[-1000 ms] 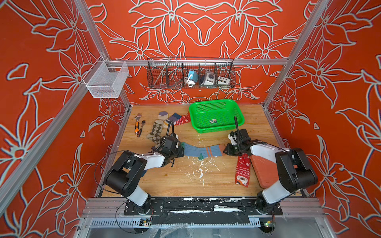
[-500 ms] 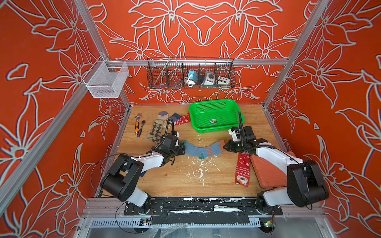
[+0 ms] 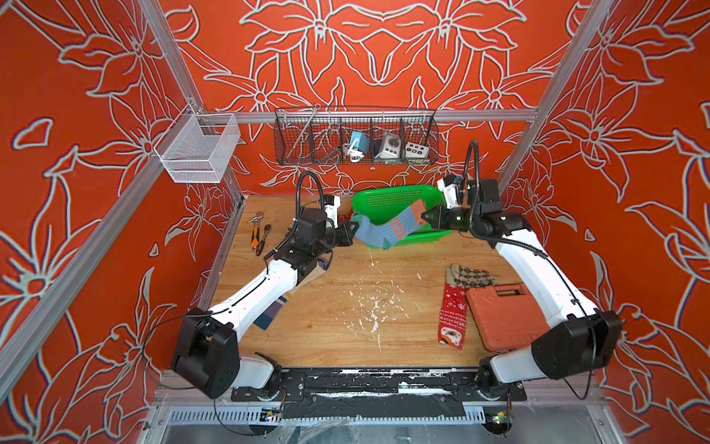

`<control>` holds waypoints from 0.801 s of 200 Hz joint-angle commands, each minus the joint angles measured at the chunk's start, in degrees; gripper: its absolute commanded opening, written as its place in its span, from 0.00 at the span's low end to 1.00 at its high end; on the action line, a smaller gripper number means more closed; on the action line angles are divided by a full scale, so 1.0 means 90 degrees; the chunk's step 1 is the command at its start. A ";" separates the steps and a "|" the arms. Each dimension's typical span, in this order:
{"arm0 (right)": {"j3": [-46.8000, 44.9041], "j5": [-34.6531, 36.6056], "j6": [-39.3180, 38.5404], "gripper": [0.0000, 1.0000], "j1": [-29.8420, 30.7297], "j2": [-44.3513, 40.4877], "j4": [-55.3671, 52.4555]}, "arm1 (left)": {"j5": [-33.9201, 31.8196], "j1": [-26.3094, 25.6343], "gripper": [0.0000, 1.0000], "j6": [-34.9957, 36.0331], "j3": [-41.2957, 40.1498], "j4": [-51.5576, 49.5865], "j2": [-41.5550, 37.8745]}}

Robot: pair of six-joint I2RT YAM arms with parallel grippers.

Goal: Place the socks together as a pair
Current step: Place a pair of socks in the bin.

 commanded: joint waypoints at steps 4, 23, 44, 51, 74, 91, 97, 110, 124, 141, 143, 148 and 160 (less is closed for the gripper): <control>0.0941 0.0016 -0.0463 0.00 -0.0150 0.0814 -0.0762 | 0.0078 -0.0022 0.00 -0.0117 0.0647 -0.0004 0.0832; 0.1763 0.0162 -0.0692 0.00 -0.0259 0.1496 -0.1147 | 0.0009 -0.0015 0.00 -0.0116 0.1260 -0.0038 0.1520; 0.2307 0.0237 -0.0798 0.00 -0.0405 0.2163 -0.1324 | -0.0087 -0.0022 0.00 -0.0089 0.1944 -0.0142 0.2316; 0.2381 0.0229 -0.0821 0.00 -0.0449 0.2319 -0.1310 | -0.0099 -0.0020 0.00 -0.0072 0.2162 -0.0198 0.2589; 0.2429 0.0208 -0.0875 0.00 -0.0583 0.2716 -0.1192 | -0.0198 -0.0022 0.00 0.0044 0.2896 -0.0523 0.3428; 0.2410 0.0225 -0.0933 0.00 -0.0655 0.3024 -0.1117 | -0.0370 -0.0021 0.00 0.0128 0.3181 -0.0648 0.3827; 0.2410 0.0225 -0.0953 0.00 -0.0686 0.3137 -0.1103 | -0.0471 -0.0022 0.00 0.0159 0.3232 -0.0692 0.3937; 0.2428 0.0287 -0.0999 0.00 -0.0735 0.3389 -0.1087 | -0.0615 -0.0022 0.00 0.0212 0.3316 -0.0730 0.4138; 0.2458 0.0456 -0.1046 0.00 -0.0763 0.3609 -0.1102 | -0.0644 -0.0014 0.00 0.0272 0.3502 -0.0835 0.4393; 0.2458 0.0715 -0.1069 0.00 -0.0794 0.3768 -0.1049 | -0.0707 -0.0032 0.00 0.0332 0.3742 -0.0987 0.4639; 0.2458 0.0750 -0.1071 0.00 -0.0794 0.3784 -0.1038 | -0.0720 -0.0030 0.00 0.0336 0.3757 -0.0993 0.4659; 0.2463 0.0809 -0.1066 0.00 -0.0825 0.3817 -0.1013 | -0.0750 -0.0032 0.00 0.0341 0.3789 -0.1003 0.4700; 0.2520 0.0923 -0.1045 0.00 -0.0857 0.3909 -0.0993 | -0.0821 -0.0032 0.00 0.0370 0.3850 -0.1008 0.4760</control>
